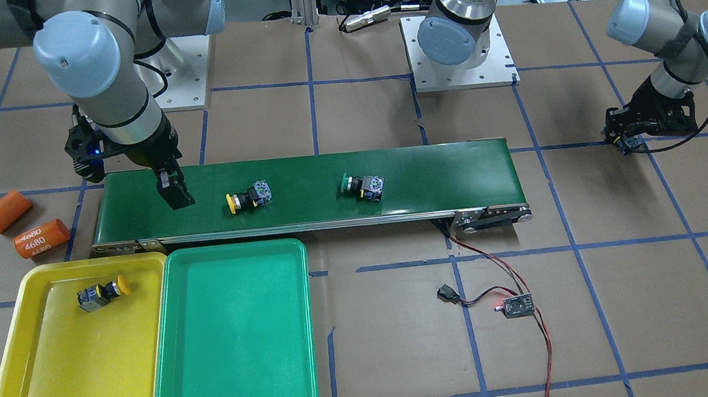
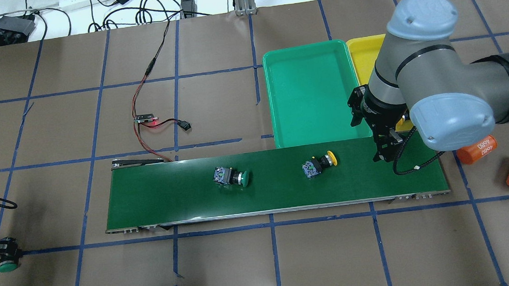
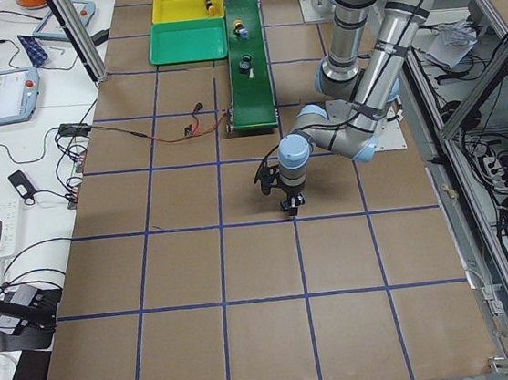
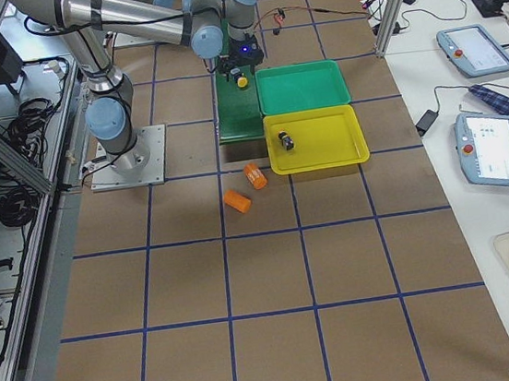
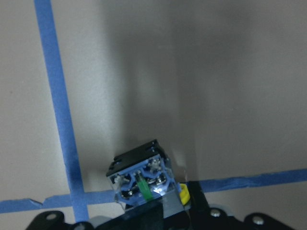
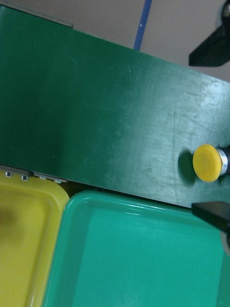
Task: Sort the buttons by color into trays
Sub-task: 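Grasp the yellow button on the belt with the right gripper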
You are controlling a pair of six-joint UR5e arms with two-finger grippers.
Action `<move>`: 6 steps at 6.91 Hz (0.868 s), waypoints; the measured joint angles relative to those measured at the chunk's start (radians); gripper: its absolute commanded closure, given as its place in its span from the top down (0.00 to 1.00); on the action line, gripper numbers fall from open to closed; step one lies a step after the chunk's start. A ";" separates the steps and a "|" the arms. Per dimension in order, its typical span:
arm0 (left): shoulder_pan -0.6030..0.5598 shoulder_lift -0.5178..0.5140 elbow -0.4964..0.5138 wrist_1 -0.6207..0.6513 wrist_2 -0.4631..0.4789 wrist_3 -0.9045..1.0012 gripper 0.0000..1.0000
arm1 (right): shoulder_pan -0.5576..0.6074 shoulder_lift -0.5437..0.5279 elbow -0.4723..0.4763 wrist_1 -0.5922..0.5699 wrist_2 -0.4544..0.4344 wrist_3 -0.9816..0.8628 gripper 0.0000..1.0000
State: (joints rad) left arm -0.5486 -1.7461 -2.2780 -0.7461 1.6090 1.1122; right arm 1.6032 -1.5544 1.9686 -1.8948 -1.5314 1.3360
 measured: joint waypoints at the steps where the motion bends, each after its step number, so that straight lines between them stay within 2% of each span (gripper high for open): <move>1: 0.000 0.001 0.002 -0.001 0.005 0.001 0.86 | 0.021 0.023 0.002 -0.033 -0.001 0.008 1.00; 2: 0.000 0.005 0.007 -0.001 0.014 0.000 0.92 | 0.035 0.038 0.002 -0.054 -0.001 0.010 1.00; 4: 0.002 0.011 0.013 0.000 0.034 0.000 0.94 | 0.044 0.070 0.006 -0.066 -0.001 0.010 1.00; 5: 0.004 0.007 0.015 0.000 0.037 0.001 0.76 | 0.045 0.092 0.011 -0.076 -0.001 0.009 1.00; 6: 0.006 0.001 0.016 0.001 0.038 0.005 0.45 | 0.045 0.112 0.016 -0.090 -0.001 0.008 1.00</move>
State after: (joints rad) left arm -0.5431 -1.7453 -2.2622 -0.7456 1.6471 1.1172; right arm 1.6478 -1.4422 1.9847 -1.9849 -1.5320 1.3437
